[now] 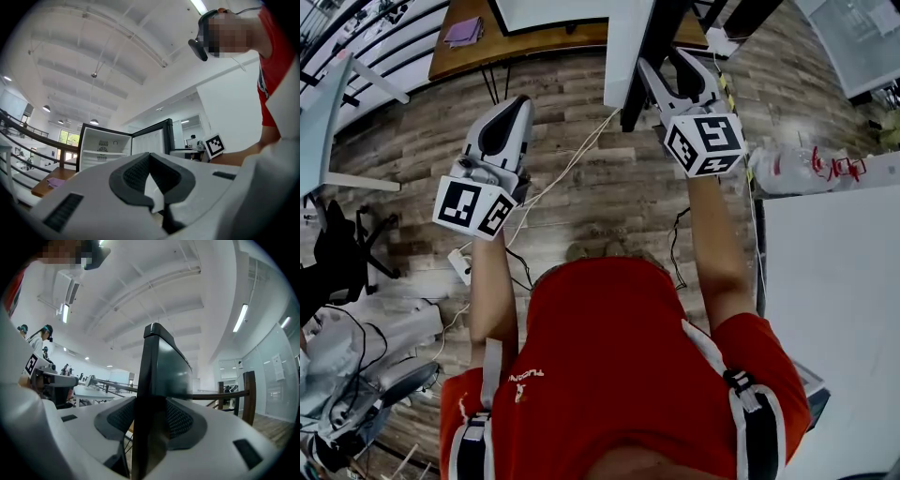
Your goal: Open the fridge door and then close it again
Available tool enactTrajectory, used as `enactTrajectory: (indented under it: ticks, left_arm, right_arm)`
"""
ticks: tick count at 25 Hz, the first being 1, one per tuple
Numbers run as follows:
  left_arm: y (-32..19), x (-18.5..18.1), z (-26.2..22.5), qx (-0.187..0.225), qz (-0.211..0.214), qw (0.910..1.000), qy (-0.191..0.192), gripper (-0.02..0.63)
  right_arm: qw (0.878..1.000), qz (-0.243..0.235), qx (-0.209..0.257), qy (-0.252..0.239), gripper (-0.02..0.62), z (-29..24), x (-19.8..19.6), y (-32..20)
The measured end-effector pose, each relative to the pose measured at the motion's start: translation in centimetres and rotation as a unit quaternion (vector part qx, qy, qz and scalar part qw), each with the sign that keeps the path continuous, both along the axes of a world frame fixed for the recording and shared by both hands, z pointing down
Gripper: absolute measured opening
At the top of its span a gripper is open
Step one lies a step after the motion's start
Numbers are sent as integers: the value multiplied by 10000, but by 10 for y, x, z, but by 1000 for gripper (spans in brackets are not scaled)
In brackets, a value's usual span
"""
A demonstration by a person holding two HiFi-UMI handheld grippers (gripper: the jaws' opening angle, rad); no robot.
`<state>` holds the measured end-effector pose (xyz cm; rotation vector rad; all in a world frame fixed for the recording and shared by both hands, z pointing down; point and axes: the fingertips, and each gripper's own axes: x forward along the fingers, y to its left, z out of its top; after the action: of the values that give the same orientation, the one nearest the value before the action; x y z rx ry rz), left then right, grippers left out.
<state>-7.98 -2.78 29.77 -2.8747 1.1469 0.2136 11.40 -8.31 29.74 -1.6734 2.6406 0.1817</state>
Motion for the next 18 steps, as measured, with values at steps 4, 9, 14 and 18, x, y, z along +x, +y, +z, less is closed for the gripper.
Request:
enactTrajectory:
  ticks: [4,9,14,18]
  left_arm:
    - [-7,-20,0,25,16,10000,5,9]
    - [-11,-39,0,94,63,9999,-46,9]
    - [-7,-58,1,128,54,9999,-78,9]
    - [-10,-73,0,131,-33,9999,-51,9]
  right_arm:
    - [10000,-48,13,23,209,0,-26,-9]
    - [9999,-86,67,41,215,1,-53,-20]
    - [9999,-106,59,49,221,3,-78,-28]
    - [9998,-187,51,33,229,2,-97,-38]
